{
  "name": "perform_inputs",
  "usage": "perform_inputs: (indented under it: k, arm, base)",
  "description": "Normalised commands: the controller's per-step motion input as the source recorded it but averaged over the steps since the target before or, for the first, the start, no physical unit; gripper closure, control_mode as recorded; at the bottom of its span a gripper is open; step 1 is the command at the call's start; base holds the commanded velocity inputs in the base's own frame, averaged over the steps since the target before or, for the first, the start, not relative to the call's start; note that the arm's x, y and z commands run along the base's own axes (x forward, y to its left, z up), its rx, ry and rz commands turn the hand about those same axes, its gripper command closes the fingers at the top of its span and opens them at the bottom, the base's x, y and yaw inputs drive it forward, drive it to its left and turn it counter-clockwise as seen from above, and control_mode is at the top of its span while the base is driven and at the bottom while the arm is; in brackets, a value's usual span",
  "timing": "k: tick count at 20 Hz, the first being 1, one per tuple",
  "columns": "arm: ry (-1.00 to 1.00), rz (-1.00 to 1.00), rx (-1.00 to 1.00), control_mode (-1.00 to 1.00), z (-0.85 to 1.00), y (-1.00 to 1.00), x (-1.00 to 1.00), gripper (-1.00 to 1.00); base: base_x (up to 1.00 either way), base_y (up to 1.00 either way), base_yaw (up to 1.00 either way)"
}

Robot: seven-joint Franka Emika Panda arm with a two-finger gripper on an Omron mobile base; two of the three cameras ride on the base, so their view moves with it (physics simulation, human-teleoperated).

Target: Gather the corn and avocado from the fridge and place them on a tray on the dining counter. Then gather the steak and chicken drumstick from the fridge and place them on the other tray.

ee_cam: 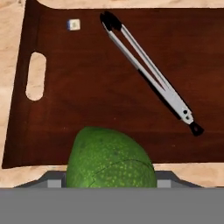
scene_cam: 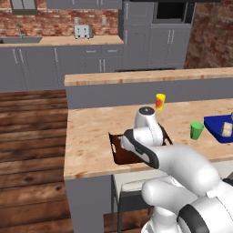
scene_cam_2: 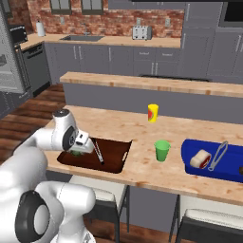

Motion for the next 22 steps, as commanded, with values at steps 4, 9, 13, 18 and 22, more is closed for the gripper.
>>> perform_inputs:
  k: [4,9,13,18,22]
  arm:
    - [0.0,0.0,0.0,-1.0,-0.28,0.0,0.23,1.0]
    - [0.0,0.0,0.0,-1.0,-0.18,0.0,0.32,1.0]
    - [0.0,0.0,0.0,-1.0,-0.19,0.07,0.31,1.0]
    - [0.0,0.0,0.0,-1.0,-0.24,0.1,0.24,1.0]
    - [0.0,0.0,0.0,-1.0,-0.28,0.09,0.2,1.0]
  base:
    - [0.0,0.0,0.0]
    - [0.0,0.0,0.0]
    - [0.0,0.0,0.0]
    - [0.0,0.0,0.0]
    - [0.0,0.0,0.0]
